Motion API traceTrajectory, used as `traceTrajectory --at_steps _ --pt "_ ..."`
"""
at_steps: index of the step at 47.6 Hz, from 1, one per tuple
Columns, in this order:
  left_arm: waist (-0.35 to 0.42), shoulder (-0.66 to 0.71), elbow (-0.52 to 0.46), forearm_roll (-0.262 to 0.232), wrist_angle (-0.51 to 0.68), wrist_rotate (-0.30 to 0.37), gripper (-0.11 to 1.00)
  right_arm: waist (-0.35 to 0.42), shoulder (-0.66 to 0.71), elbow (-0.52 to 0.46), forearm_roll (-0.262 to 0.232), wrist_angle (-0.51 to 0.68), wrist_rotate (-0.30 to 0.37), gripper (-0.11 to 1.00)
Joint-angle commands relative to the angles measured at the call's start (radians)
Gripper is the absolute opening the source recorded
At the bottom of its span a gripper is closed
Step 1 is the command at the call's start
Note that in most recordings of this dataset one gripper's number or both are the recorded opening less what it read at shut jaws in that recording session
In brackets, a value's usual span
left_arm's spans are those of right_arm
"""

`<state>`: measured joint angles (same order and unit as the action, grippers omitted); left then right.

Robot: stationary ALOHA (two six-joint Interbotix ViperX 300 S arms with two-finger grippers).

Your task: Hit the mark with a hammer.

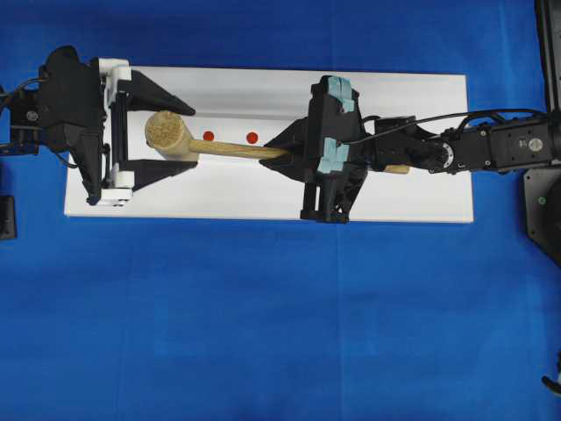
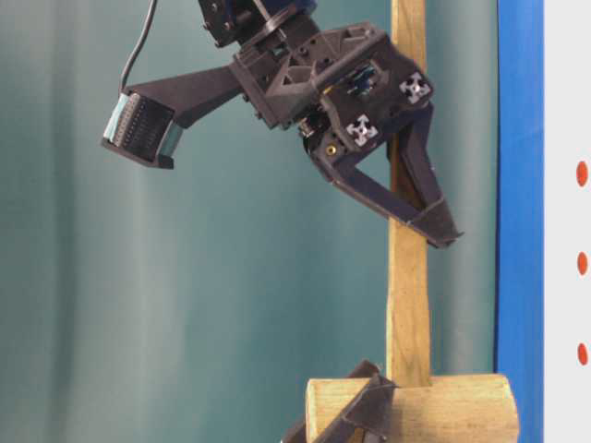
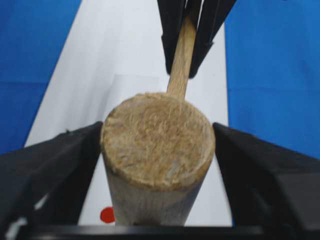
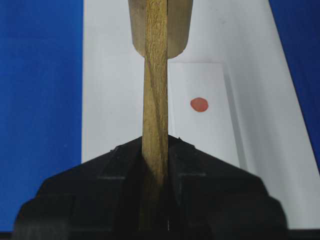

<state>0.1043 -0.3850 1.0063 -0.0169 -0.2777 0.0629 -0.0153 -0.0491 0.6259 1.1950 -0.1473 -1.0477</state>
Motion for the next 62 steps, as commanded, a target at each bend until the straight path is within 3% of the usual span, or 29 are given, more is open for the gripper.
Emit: traceTrajectory --at_steps 1,5,6,36,39,43,51,54,62 --pt "0.003 -0.012 -0.02 -0.002 0.006 -0.002 0.7 0.002 -0.02 -0.031 -0.011 -0.005 -0.002 0.02" --pt "0.003 -0.012 -0.02 -0.002 0.005 0.008 0.46 0.003 -0.02 -0.032 -0.012 -0.005 -0.002 0.02" --pt "0.003 -0.012 -0.02 -0.002 0.003 0.009 0.45 0.003 -0.02 -0.032 -0.014 -0.003 -0.002 0.02" --pt "0.006 -0.015 -0.018 -0.002 0.003 -0.003 0.46 0.003 -0.031 -0.026 -0.031 0.032 -0.002 0.02" --pt "0.005 -0.017 -0.017 -0.002 0.003 -0.008 0.46 0.005 -0.029 -0.026 -0.031 0.032 0.0 0.1" --pt "0.005 -0.017 -0.018 -0.006 0.008 -0.028 0.46 0.005 -0.031 -0.025 -0.031 0.028 0.0 0.3" --pt "0.006 -0.02 -0.028 -0.006 0.037 -0.172 0.46 0.015 -0.032 -0.023 -0.052 -0.012 -0.008 0.81" --pt "0.006 -0.026 -0.028 -0.006 0.049 -0.249 0.46 0.028 -0.035 -0.02 -0.078 -0.038 -0.014 0.93" --pt "0.006 -0.048 -0.023 -0.006 0.071 -0.515 0.46 0.043 -0.037 -0.02 -0.095 -0.078 -0.064 0.9"
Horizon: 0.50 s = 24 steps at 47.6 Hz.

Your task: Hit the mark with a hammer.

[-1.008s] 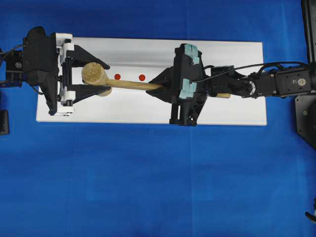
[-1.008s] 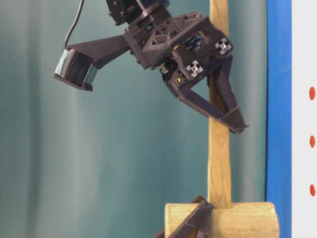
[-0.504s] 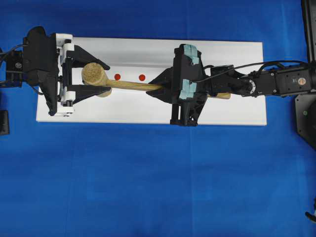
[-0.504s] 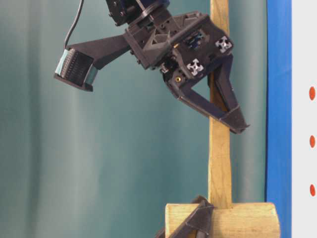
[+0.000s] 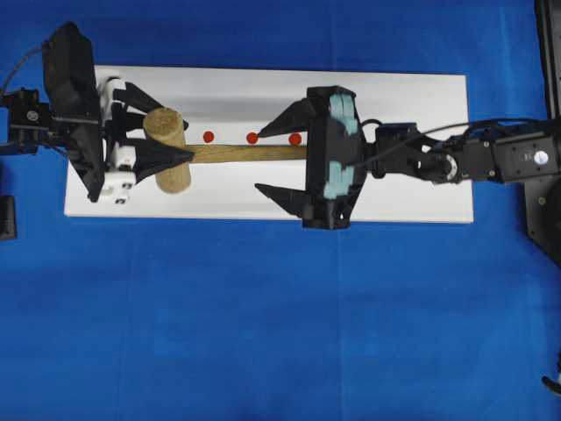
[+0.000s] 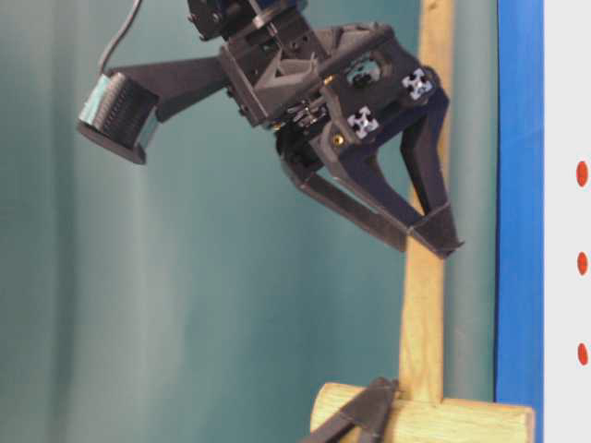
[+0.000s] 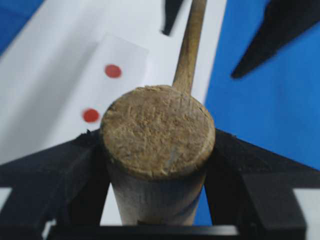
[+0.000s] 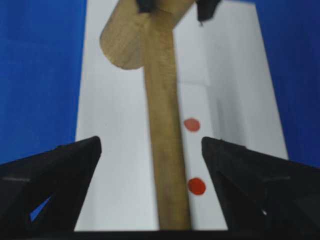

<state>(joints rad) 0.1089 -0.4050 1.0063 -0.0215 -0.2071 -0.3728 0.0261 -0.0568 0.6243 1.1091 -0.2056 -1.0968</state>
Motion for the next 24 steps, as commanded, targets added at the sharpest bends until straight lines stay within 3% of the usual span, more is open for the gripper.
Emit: traceTrajectory --at_steps 1,6,11,20,24 --pt "0.0 -0.029 -0.021 -0.002 0.002 -0.115 0.46 0.0 -0.028 -0.018 -0.008 -0.021 -0.023 0.9" --pt "0.0 -0.037 -0.017 -0.002 0.018 -0.316 0.46 0.0 -0.029 -0.018 -0.009 -0.031 -0.071 0.9" --pt "-0.006 -0.035 -0.017 0.0 0.037 -0.465 0.46 0.0 -0.028 -0.018 -0.009 -0.046 -0.123 0.9" --pt "-0.018 -0.037 -0.017 0.0 0.06 -0.572 0.46 0.002 -0.014 -0.018 -0.009 -0.06 -0.189 0.9" --pt "-0.025 -0.035 -0.021 0.0 0.06 -0.581 0.46 0.0 -0.003 -0.02 -0.009 -0.06 -0.199 0.9"
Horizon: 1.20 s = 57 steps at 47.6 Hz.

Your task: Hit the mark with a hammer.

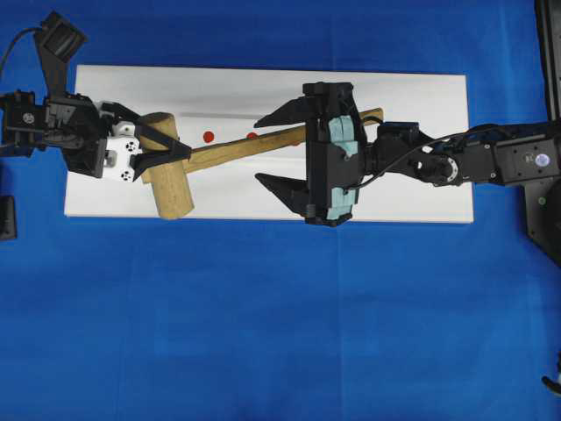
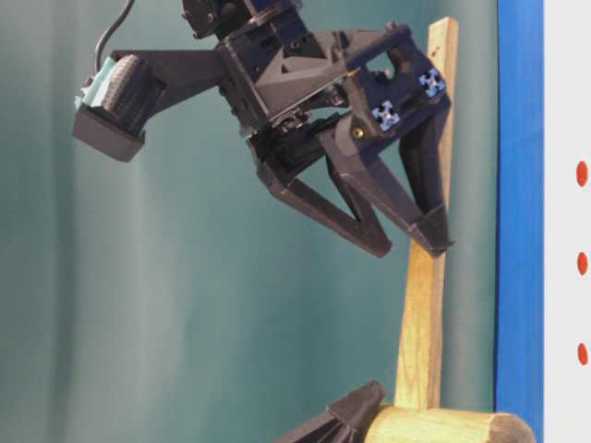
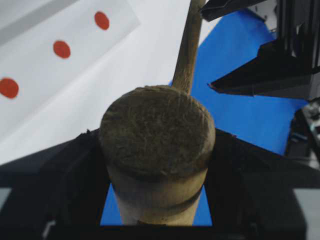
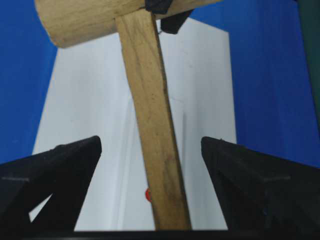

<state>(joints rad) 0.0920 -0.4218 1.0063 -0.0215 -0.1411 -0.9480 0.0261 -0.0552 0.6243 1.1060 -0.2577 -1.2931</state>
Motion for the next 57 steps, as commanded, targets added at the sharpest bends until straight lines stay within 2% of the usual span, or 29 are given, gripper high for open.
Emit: traceTrajectory --at_steps 1,14,19,21,29,33,57 --pt "-0.009 -0.02 -0.023 0.0 -0.006 -0.006 0.46 0.002 -0.002 -0.021 -0.006 -0.008 -0.005 0.9" --pt "-0.028 -0.02 -0.031 0.0 -0.006 -0.008 0.46 0.0 0.038 -0.031 -0.006 -0.012 -0.04 0.89" --pt "-0.041 -0.018 -0.034 0.0 -0.008 -0.003 0.46 0.0 0.048 -0.038 -0.006 -0.012 -0.041 0.84" --pt "-0.048 -0.018 -0.034 0.0 -0.011 -0.002 0.46 0.0 0.048 -0.04 -0.006 -0.009 -0.043 0.76" --pt "-0.081 -0.018 -0.043 0.002 -0.014 0.008 0.46 -0.005 0.048 -0.04 -0.006 0.028 -0.041 0.26" --pt "-0.084 -0.017 -0.043 0.003 -0.015 0.011 0.46 -0.006 0.048 -0.041 -0.006 0.051 -0.043 0.09" --pt "-0.069 -0.014 -0.046 0.005 -0.026 0.003 0.46 -0.006 0.048 -0.04 -0.002 0.055 -0.032 0.08"
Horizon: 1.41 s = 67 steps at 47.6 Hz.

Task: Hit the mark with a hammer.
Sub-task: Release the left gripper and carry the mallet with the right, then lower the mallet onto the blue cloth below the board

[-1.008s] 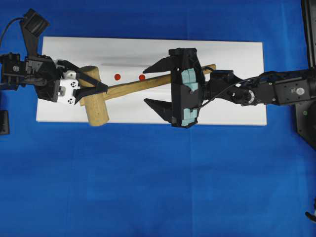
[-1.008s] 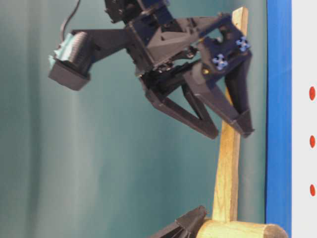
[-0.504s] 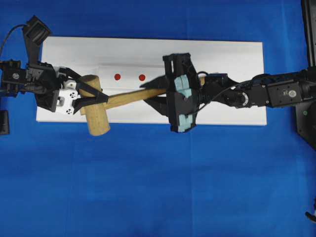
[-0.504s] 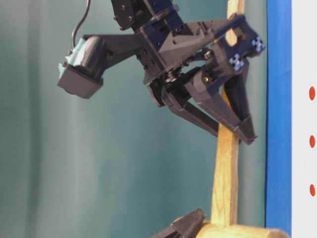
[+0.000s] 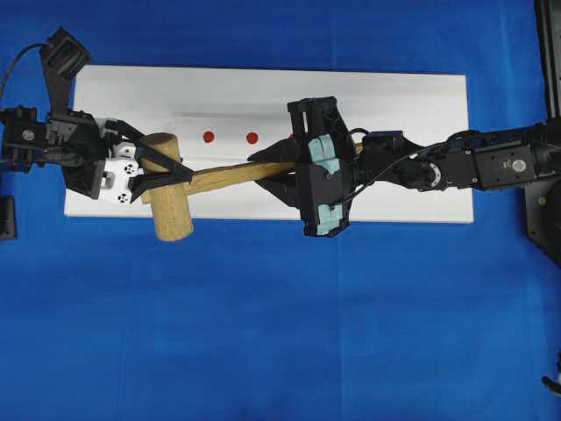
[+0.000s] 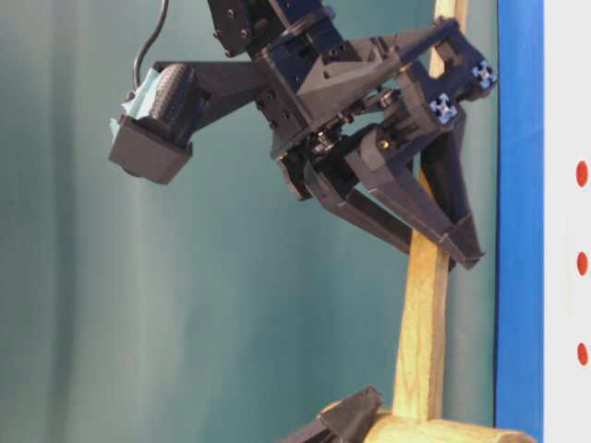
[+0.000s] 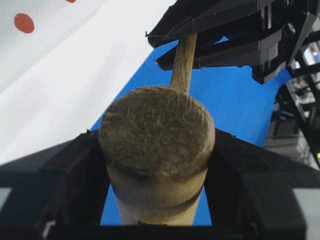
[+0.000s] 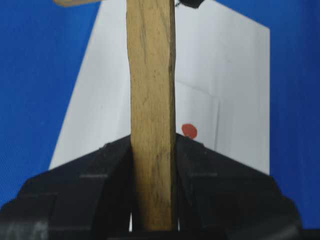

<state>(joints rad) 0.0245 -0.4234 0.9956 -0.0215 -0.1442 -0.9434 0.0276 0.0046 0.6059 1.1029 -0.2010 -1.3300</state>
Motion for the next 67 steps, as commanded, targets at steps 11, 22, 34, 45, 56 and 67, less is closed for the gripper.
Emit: traceTrajectory --at_steps 11,22,34,45,56,67 --pt "0.003 -0.017 -0.031 0.003 -0.02 0.009 0.64 -0.006 -0.021 -0.017 0.012 -0.002 0.005 0.08" --pt "0.003 -0.041 -0.017 0.003 -0.008 0.031 0.89 -0.008 -0.077 0.023 0.046 -0.002 0.009 0.08" --pt "0.006 -0.133 0.041 0.005 0.029 0.035 0.88 -0.005 -0.186 0.13 0.083 -0.008 0.012 0.08" --pt "0.014 -0.276 0.109 0.005 0.066 0.091 0.88 -0.005 -0.284 0.229 0.123 -0.012 0.012 0.08" --pt "0.034 -0.387 0.143 0.006 0.184 0.184 0.88 -0.005 -0.33 0.272 0.175 -0.015 0.012 0.08" --pt "0.049 -0.388 0.143 0.008 0.199 0.284 0.88 -0.005 -0.33 0.267 0.196 -0.018 0.015 0.08"
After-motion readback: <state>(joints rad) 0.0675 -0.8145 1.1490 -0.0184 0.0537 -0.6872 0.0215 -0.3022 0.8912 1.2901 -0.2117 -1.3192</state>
